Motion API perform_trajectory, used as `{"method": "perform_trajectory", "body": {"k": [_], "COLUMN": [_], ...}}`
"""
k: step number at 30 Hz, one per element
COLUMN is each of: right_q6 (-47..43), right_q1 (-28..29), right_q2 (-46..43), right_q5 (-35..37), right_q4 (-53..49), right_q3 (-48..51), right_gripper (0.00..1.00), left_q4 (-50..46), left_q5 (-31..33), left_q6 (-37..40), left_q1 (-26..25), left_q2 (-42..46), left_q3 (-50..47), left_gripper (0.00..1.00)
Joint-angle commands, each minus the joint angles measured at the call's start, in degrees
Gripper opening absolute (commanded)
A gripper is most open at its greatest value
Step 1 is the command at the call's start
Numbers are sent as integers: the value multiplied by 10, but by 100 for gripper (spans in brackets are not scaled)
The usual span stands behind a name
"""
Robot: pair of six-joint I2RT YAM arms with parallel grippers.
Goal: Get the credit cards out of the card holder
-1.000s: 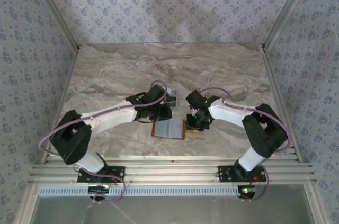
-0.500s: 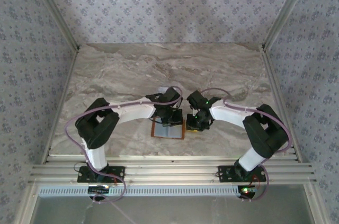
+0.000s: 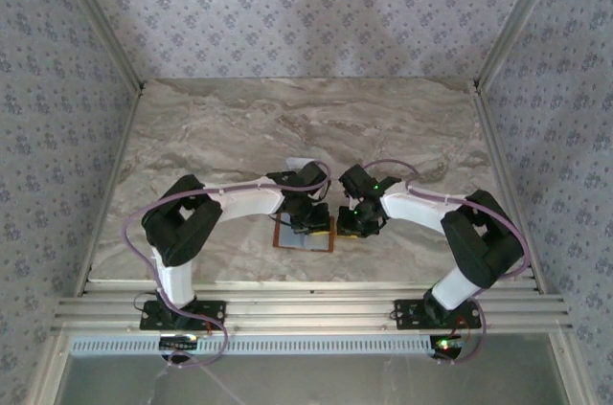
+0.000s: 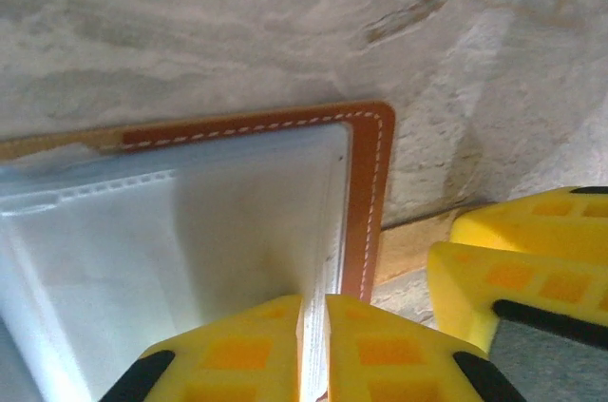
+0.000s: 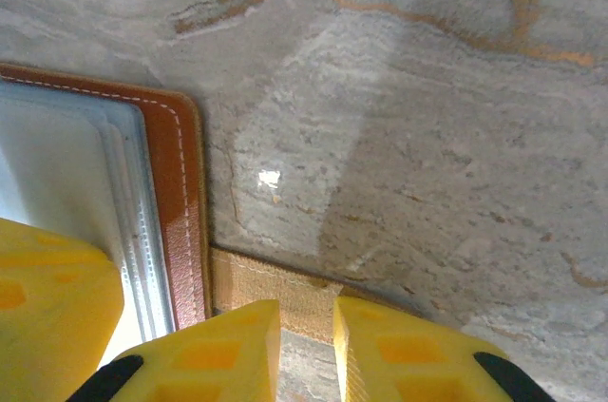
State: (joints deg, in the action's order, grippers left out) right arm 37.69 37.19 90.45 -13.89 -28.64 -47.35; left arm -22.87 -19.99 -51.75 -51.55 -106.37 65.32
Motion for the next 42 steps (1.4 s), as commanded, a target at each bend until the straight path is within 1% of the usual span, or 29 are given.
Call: {"method": "perform_trajectory", "body": {"k": [1,11,16,24,28,34,42], "right_q6": [3,5,3,1,1,1,3], "right_q1": [-6,-7,-7,-8,-7,-6,-2], "right_q2": [-3,-5,-6,-5,-6,-13,-40], "right_q5": [23,25,24,22,24,31,37], "right_q4": [-23,-22,-23,-26,-27,-35,-55], "right_q3": [15,19,19,17,17,14,-8], "right_gripper": [25,25,25,25,25,25,25], "left_q4": [-49,-148,-223,-309,-345,-363,-333], "left_q5": [20,108,170,249,286,311,297], "left_q6": [17,56,75,88,89,93,91], "left_q1": [-4,-5,-21,-46,-54,-51,-16], "left_q2": [-7,12,2,-21,-22,-2,50], "left_q3": [-4,19,63,119,138,132,68], "left_gripper": [16,23,26,32,32,33,32]}}
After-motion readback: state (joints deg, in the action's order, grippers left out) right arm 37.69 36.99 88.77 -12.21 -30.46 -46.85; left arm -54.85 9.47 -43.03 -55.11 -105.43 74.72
